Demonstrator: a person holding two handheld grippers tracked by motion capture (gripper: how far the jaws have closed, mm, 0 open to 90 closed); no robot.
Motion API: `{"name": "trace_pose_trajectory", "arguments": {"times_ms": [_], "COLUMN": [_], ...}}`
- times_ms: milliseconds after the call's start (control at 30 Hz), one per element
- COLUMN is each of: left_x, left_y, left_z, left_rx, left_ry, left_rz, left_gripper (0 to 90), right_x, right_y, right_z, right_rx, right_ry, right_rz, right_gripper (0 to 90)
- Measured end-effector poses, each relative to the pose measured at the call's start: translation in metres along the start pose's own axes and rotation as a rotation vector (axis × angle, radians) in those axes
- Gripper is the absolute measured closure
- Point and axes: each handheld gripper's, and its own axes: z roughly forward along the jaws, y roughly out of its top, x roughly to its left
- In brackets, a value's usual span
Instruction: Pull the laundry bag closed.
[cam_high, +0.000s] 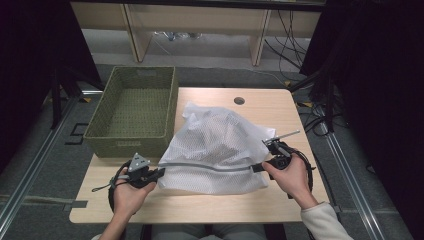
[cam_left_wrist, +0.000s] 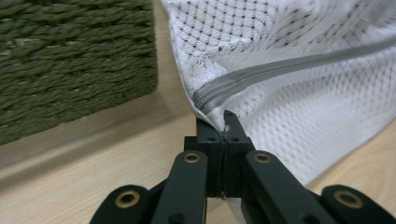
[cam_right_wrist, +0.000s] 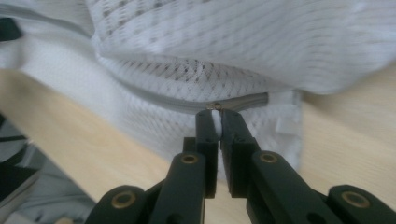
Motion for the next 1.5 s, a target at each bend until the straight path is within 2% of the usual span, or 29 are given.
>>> {"name": "trace_pose_trajectory", "arguments": {"times_ms": [33, 67, 100, 133, 167, 200, 333, 433, 500, 533, 567, 600, 633, 667, 700, 733, 833, 867, 1000, 1033, 1067, 1167, 1267, 1500], "left_x": [0.001, 0.000, 0.002, 0.001, 0.001, 0.002, 0.005, 0.007, 0.009, 0.010, 0.011, 0.012, 0.013, 0.013, 0.014, 0.014, 0.017, 0.019, 0.020, 0.021, 0.021, 0.021, 0.020, 0.019], "left_y": [0.000, -0.001, -0.001, -0.002, -0.002, -0.002, -0.003, -0.003, -0.004, -0.004, -0.005, -0.005, -0.005, -0.006, -0.006, -0.006, -0.006, -0.006, -0.006, -0.006, -0.006, -0.006, -0.006, -0.006], "left_z": [0.000, 0.001, -0.001, -0.001, 0.000, 0.001, -0.001, -0.002, -0.003, -0.003, -0.003, -0.004, -0.005, -0.005, -0.005, -0.005, -0.007, -0.008, -0.010, -0.011, -0.011, -0.011, -0.011, -0.012], "left_rx": [0.009, 0.000, 0.025, 0.022, 0.015, 0.007, 0.018, -0.005, 0.003, -0.008, -0.002, -0.007, -0.002, -0.008, -0.007, -0.012, 0.001, -0.013, -0.008, -0.008, -0.009, -0.009, -0.010, -0.019], "left_ry": [-0.005, -0.008, -0.004, 0.002, 0.002, -0.009, 0.000, -0.002, 0.005, 0.000, 0.001, 0.000, 0.008, 0.009, 0.009, 0.016, 0.027, 0.020, 0.031, 0.031, 0.029, 0.030, 0.027, 0.022], "left_rz": [0.013, 0.001, 0.024, 0.012, 0.009, 0.001, -0.002, -0.023, -0.018, -0.025, -0.036, -0.039, -0.035, -0.043, -0.043, -0.053, -0.039, -0.061, -0.065, -0.056, -0.054, -0.055, -0.064, -0.065], "left_gripper": [88.8, 88.8, 88.8, 88.8, 88.8, 88.8, 88.8, 88.8, 88.8, 88.8, 88.8, 88.8, 88.8, 88.8, 88.8, 88.8, 88.8, 88.8, 88.8, 88.8, 88.8, 88.8, 88.8, 88.8], "right_x": [0.002, 0.002, 0.003, 0.001, 0.002, 0.001, -0.002, -0.005, -0.008, -0.009, -0.010, -0.013, -0.013, -0.013, -0.013, -0.014, -0.015, -0.014, -0.011, -0.012, -0.017, -0.016, -0.016, -0.021], "right_y": [0.000, 0.001, 0.001, 0.002, 0.002, 0.003, 0.006, 0.007, 0.008, 0.008, 0.008, 0.008, 0.008, 0.008, 0.008, 0.008, 0.010, 0.010, 0.011, 0.011, 0.010, 0.010, 0.010, 0.006], "right_z": [0.004, 0.007, 0.012, 0.017, 0.021, 0.025, 0.039, 0.044, 0.046, 0.048, 0.050, 0.051, 0.053, 0.053, 0.053, 0.052, 0.052, 0.050, 0.049, 0.050, 0.051, 0.051, 0.046, 0.036], "right_rx": [0.017, 0.024, 0.033, 0.040, 0.056, 0.066, 0.088, 0.093, 0.105, 0.107, 0.120, 0.107, 0.111, 0.116, 0.127, 0.122, 0.131, 0.135, 0.145, 0.135, 0.095, 0.103, 0.098, 0.081], "right_ry": [0.005, 0.002, 0.001, 0.001, -0.003, -0.005, -0.020, -0.024, -0.028, -0.051, -0.047, -0.048, -0.075, -0.076, -0.072, -0.072, -0.089, -0.081, -0.084, -0.088, -0.095, -0.103, -0.121, -0.130], "right_rz": [-0.003, -0.010, -0.005, -0.028, -0.006, -0.010, -0.037, -0.030, -0.018, -0.006, 0.009, -0.017, 0.000, -0.001, 0.025, 0.020, 0.028, 0.071, 0.102, 0.079, 0.009, 0.011, 0.036, 0.040], "right_gripper": [87.1, 87.1, 87.1, 87.0, 87.1, 87.1, 87.1, 87.1, 87.1, 87.1, 87.1, 87.1, 87.1, 87.0, 87.1, 87.1, 87.1, 87.1, 87.1, 87.0, 87.0, 87.0, 87.0, 87.0]}}
